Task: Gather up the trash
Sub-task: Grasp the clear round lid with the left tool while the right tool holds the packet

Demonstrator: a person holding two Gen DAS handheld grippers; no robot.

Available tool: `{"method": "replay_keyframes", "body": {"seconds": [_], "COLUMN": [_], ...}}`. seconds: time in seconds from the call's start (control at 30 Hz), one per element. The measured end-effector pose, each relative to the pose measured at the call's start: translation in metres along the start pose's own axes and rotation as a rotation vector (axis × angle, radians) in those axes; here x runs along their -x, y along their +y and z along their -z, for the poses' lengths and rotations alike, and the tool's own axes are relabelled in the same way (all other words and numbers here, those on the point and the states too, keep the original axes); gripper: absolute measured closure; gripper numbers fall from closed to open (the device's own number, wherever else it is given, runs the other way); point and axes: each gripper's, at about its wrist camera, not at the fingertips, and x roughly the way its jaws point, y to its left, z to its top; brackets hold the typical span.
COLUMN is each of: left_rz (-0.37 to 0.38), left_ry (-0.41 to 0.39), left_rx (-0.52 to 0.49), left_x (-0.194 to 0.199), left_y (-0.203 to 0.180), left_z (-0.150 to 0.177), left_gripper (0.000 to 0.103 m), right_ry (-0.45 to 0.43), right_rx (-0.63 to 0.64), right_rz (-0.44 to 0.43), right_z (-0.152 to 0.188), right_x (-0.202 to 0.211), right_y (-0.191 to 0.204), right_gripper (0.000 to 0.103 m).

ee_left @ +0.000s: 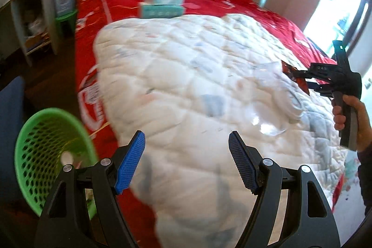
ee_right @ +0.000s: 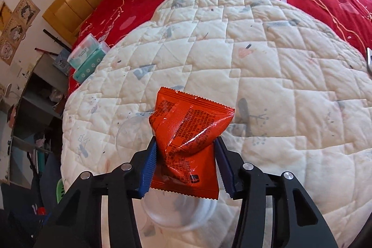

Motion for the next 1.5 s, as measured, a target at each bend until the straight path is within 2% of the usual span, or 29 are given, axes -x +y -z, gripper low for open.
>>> {"method": "replay_keyframes", "body": {"seconds": [0.13,0.27,0.3,0.37,0.43,0.6,0.87,0.97,1.17,1.27,1.5], "left_rz": [0.063,0.132,0.136,0.143,0.161,0.201,0.137,0.134,0.104,0.124,0.144], "left_ry": [0.003,0.044,0.052,0.069,0.074,0.114,0.125,0.129,0.153,0.169,0.118], "left_rx": [-0.041,-0.092,-0.107,-0.139,-0.185,-0.313,-0.510,-0.523,-0.519,-0.489,-0.485], "left_x": [-0.014,-0.034,-0.038,-0.046,-0.052,-0.072,-0.099,-0.104,-0.119,-0.126,-0.116], "left_y": [-0.028,-0.059,-0.065,-0.078,-0.092,-0.119,-0.150,-0.153,-0.152,-0.149,-0.151], "left_z": [-0.012,-0.017,-0.016,-0.014,-0.012,-0.010,-0.011,-0.013,-0.014,-0.016,-0.014], "left_gripper": [0.030,0.029,0.028,0.018,0.018,0.011,0.009,0.006,0.006,0.006,0.011], "right_ry": [-0.020,-0.037,-0.039,-0.041,-0.045,-0.054,-0.051,-0.051,-0.051,-0.054,-0.060], "right_rx": [0.023,0.042,0.045,0.053,0.065,0.080,0.086,0.086,0.096,0.099,0.098], "right_rz": [-0.010,-0.025,-0.029,-0.036,-0.043,-0.060,-0.084,-0.090,-0.107,-0.110,-0.110], "right_z": [0.005,0.011,0.012,0.015,0.017,0.021,0.028,0.029,0.032,0.034,0.038], "right_x": [0.019,0.036,0.038,0.045,0.050,0.060,0.064,0.065,0.067,0.069,0.074], "right_y": [-0.006,-0.010,-0.010,-0.012,-0.012,-0.014,-0.020,-0.020,-0.018,-0.017,-0.017], "right_gripper": [0.056,0.056,0.056,0.056,0.056,0.056,0.055,0.055,0.055,0.055,0.055]}}
